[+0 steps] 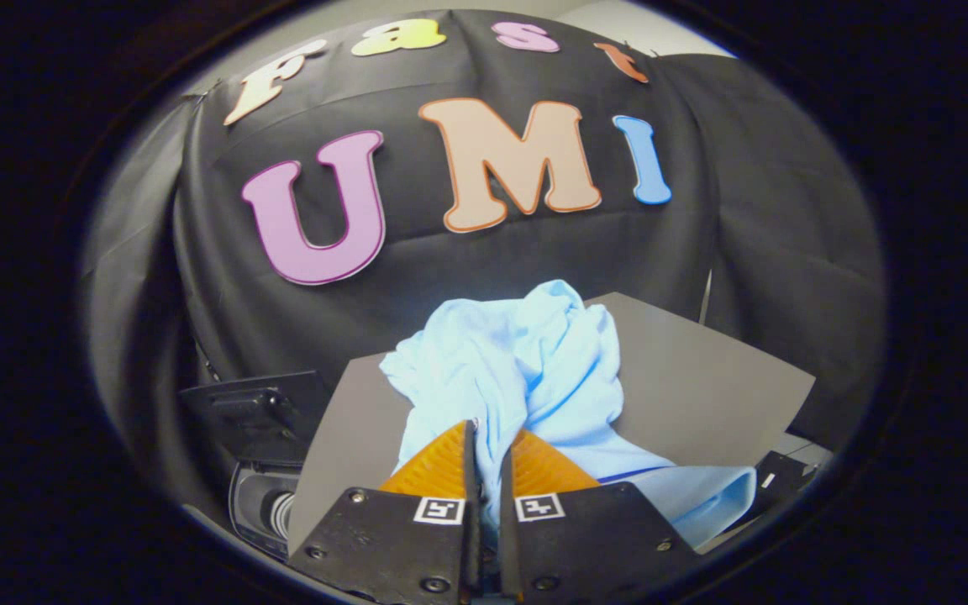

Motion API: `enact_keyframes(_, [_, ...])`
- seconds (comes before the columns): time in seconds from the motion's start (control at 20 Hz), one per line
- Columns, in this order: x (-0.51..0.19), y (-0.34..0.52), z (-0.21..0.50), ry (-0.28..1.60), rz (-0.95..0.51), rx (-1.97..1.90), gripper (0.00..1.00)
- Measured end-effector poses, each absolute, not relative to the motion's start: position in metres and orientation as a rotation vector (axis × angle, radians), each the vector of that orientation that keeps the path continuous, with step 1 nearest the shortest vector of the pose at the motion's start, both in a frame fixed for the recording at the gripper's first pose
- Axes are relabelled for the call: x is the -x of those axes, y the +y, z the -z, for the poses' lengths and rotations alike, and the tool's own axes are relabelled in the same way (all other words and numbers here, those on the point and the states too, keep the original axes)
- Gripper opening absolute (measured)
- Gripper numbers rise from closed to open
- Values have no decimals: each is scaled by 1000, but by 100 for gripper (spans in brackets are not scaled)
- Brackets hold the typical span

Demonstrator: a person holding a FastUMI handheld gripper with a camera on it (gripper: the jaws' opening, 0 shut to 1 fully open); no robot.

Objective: Put the clothes into the washing machine and then close the washing machine lid.

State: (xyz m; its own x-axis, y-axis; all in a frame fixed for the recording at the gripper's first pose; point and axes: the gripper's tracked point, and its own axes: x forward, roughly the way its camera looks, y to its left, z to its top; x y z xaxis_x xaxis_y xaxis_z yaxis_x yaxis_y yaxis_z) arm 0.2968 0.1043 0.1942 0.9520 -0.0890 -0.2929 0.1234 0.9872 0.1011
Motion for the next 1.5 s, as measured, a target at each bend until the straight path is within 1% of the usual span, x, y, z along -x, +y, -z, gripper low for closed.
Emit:
enact_keyframes(0.2, [-300, 172, -203, 255, -3, -99, 7])
enact_keyframes(0.35, [-299, 237, -206, 259, -130, -120, 7])
enact_keyframes(0.7, [-304, 362, -185, 294, -343, -131, 7])
enact_keyframes(1.2, [-308, 425, -109, 416, -436, -140, 7])
enact_keyframes(1.3, [-311, 427, -82, 459, -421, -99, 7])
enact_keyframes(1.35, [-309, 431, -69, 488, -426, -92, 8])
enact_keyframes(1.45, [-312, 434, -50, 512, -414, -113, 15])
enact_keyframes(1.5, [-308, 438, -46, 526, -431, -133, 18])
